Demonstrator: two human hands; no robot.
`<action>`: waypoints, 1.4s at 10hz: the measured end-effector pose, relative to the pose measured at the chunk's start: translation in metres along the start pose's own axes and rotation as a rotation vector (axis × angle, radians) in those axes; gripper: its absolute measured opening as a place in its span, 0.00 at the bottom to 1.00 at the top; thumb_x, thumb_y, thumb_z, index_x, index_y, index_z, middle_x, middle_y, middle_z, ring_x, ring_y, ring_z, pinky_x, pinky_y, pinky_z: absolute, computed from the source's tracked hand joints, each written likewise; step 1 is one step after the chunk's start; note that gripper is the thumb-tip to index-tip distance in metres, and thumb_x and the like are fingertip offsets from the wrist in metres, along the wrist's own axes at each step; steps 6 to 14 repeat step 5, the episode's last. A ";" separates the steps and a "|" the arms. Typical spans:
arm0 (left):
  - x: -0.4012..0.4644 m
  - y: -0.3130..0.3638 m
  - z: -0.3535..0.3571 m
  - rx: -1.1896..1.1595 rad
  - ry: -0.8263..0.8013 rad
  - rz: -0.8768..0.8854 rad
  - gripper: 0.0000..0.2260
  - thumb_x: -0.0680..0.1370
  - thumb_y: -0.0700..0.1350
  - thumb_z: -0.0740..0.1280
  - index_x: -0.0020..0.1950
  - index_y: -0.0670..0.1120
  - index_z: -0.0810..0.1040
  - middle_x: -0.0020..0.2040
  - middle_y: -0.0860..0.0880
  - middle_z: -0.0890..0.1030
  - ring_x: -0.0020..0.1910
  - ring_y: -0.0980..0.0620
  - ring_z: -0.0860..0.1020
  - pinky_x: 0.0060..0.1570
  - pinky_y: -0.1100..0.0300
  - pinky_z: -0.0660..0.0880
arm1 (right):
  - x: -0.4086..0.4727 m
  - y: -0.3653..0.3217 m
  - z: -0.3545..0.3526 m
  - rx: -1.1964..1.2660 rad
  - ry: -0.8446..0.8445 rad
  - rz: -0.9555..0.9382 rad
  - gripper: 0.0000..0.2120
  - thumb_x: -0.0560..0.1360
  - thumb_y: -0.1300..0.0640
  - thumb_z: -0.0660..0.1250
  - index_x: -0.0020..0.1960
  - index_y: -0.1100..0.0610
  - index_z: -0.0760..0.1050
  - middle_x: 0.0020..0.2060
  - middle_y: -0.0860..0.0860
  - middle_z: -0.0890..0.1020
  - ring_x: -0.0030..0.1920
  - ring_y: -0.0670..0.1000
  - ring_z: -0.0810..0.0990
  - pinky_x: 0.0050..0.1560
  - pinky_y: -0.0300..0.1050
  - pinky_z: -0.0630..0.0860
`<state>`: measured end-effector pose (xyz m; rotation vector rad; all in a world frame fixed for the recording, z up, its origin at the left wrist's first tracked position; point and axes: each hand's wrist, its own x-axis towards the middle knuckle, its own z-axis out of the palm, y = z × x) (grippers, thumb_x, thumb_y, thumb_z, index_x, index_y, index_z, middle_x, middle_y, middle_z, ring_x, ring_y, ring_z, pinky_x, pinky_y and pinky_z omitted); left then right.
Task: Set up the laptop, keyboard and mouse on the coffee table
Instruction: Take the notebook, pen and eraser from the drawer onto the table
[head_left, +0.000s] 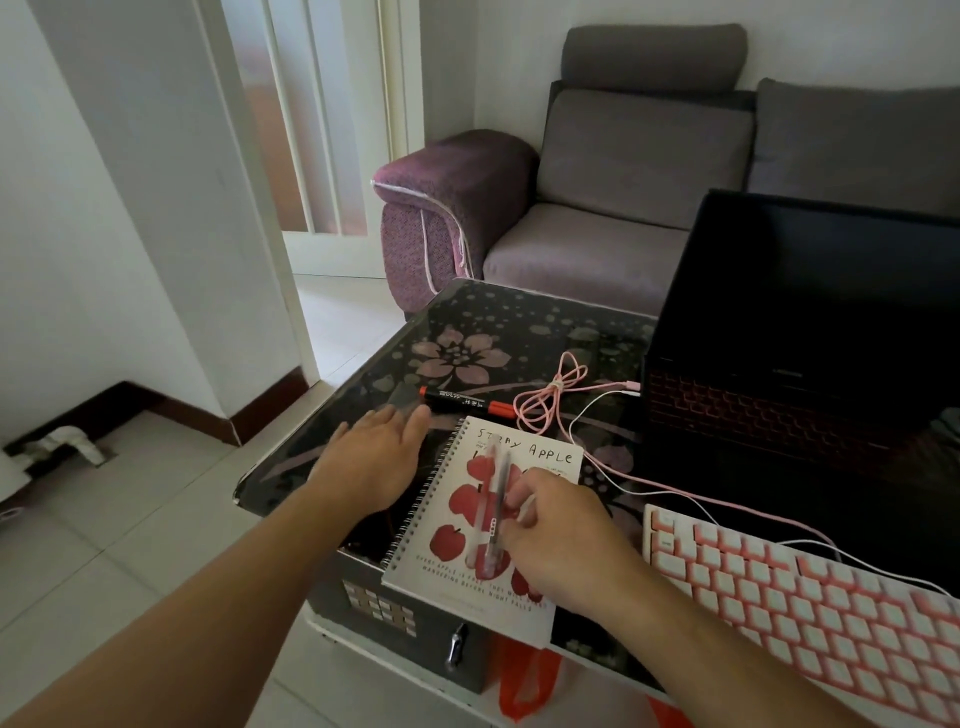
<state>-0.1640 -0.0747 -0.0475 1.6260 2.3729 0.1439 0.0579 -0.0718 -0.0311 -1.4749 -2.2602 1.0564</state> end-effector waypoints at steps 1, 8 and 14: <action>0.011 -0.003 0.003 -0.092 0.040 -0.011 0.26 0.88 0.58 0.42 0.84 0.53 0.58 0.85 0.49 0.58 0.84 0.49 0.53 0.82 0.41 0.47 | 0.003 0.002 0.002 0.008 -0.002 0.011 0.05 0.82 0.56 0.66 0.51 0.46 0.74 0.47 0.43 0.81 0.43 0.43 0.82 0.34 0.36 0.79; -0.027 0.023 -0.011 -0.444 0.314 -0.019 0.13 0.83 0.40 0.63 0.66 0.51 0.78 0.60 0.51 0.81 0.50 0.56 0.80 0.45 0.62 0.77 | -0.009 -0.002 -0.007 0.003 -0.002 0.010 0.07 0.81 0.58 0.63 0.51 0.45 0.72 0.44 0.46 0.81 0.39 0.46 0.82 0.32 0.40 0.75; -0.027 0.023 -0.011 -0.444 0.314 -0.019 0.13 0.83 0.40 0.63 0.66 0.51 0.78 0.60 0.51 0.81 0.50 0.56 0.80 0.45 0.62 0.77 | -0.009 -0.002 -0.007 0.003 -0.002 0.010 0.07 0.81 0.58 0.63 0.51 0.45 0.72 0.44 0.46 0.81 0.39 0.46 0.82 0.32 0.40 0.75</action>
